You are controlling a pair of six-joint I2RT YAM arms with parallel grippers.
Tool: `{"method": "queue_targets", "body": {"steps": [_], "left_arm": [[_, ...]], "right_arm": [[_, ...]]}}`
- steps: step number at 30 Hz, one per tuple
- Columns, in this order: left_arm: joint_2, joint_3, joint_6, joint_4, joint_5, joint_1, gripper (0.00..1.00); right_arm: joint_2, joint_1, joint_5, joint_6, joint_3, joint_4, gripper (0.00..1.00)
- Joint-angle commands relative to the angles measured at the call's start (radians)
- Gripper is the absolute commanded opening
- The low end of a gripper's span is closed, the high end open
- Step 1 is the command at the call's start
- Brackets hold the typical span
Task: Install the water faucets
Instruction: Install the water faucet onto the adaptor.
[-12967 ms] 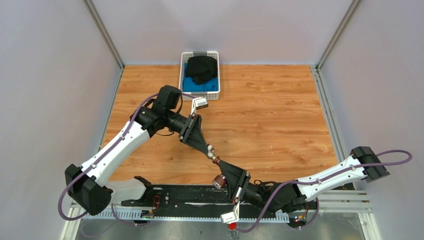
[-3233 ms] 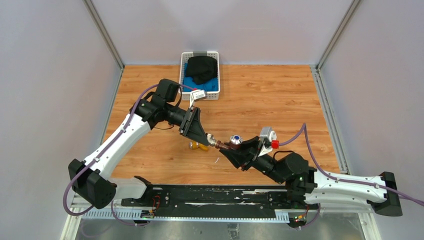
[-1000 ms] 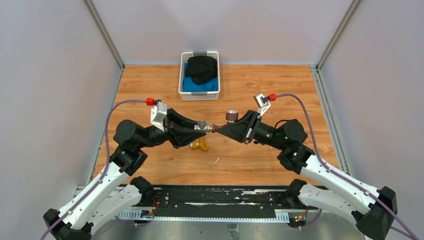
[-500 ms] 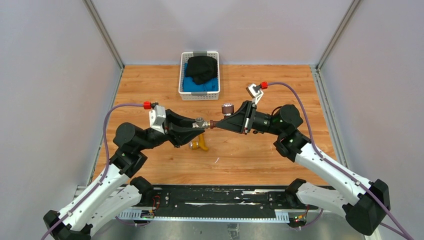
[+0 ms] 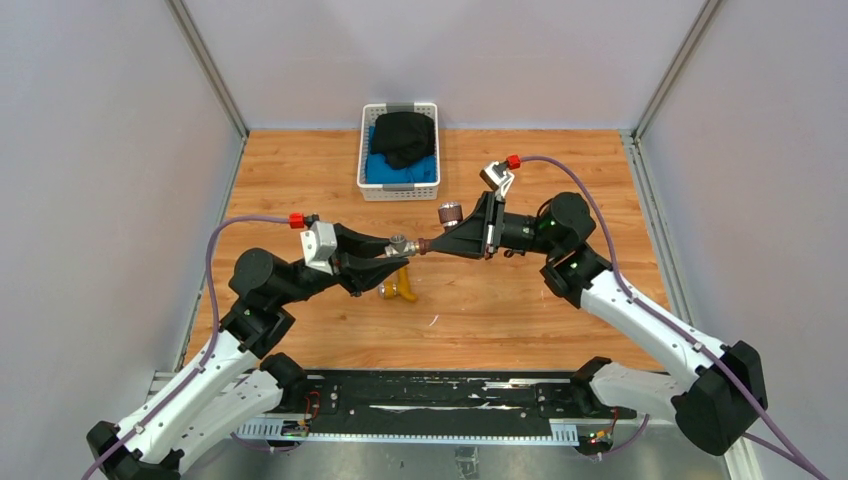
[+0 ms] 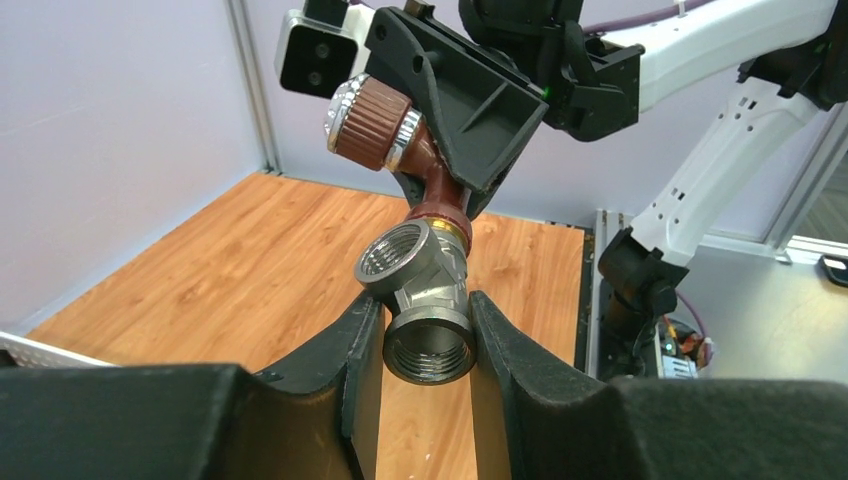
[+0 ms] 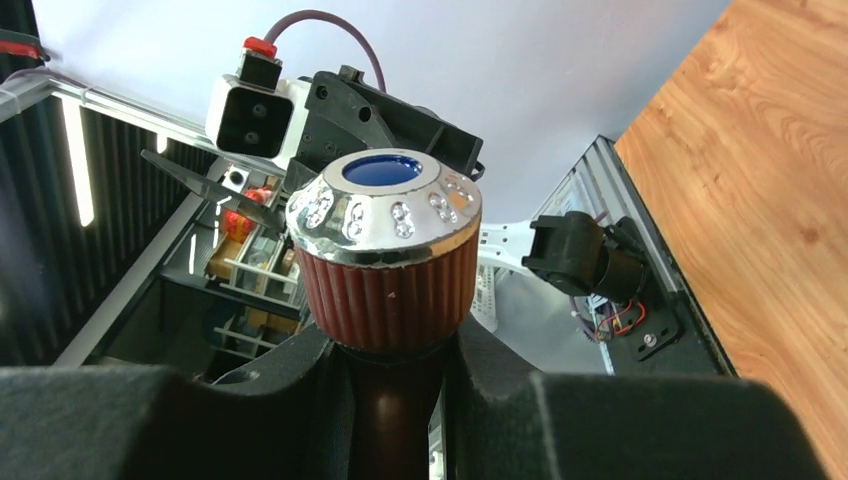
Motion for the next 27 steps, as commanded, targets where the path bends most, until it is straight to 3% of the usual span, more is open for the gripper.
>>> {"method": "queue_targets", "body": {"steps": [1,6,9,12,18,23,27], "left_arm": [[0.001,0.004,0.125,-0.012,0.180,-0.047,0.00],[0.001,0.010,0.119,-0.024,0.186,-0.046,0.00],[0.020,0.042,0.067,-0.062,0.184,-0.046,0.00],[0.045,0.079,0.007,-0.099,0.175,-0.046,0.00],[0.103,0.169,-0.113,-0.193,0.135,-0.046,0.00],[0.101,0.187,-0.187,-0.192,0.106,-0.046,0.00],[0.126,0.228,-0.236,-0.212,0.151,-0.046,0.31]], "right_arm": [[0.033,-0.012,-0.062,0.158,0.057,-0.024,0.00],[0.037,-0.021,-0.059,0.246,0.014,0.161,0.00],[0.024,-0.021,-0.050,0.188,-0.003,0.224,0.00],[-0.022,-0.020,-0.047,0.057,-0.003,0.184,0.00],[-0.110,-0.020,-0.046,-0.252,0.049,-0.129,0.00],[-0.166,-0.019,0.003,-0.310,-0.012,-0.052,0.00],[-0.168,-0.019,0.025,-0.338,-0.004,-0.078,0.00]]}}
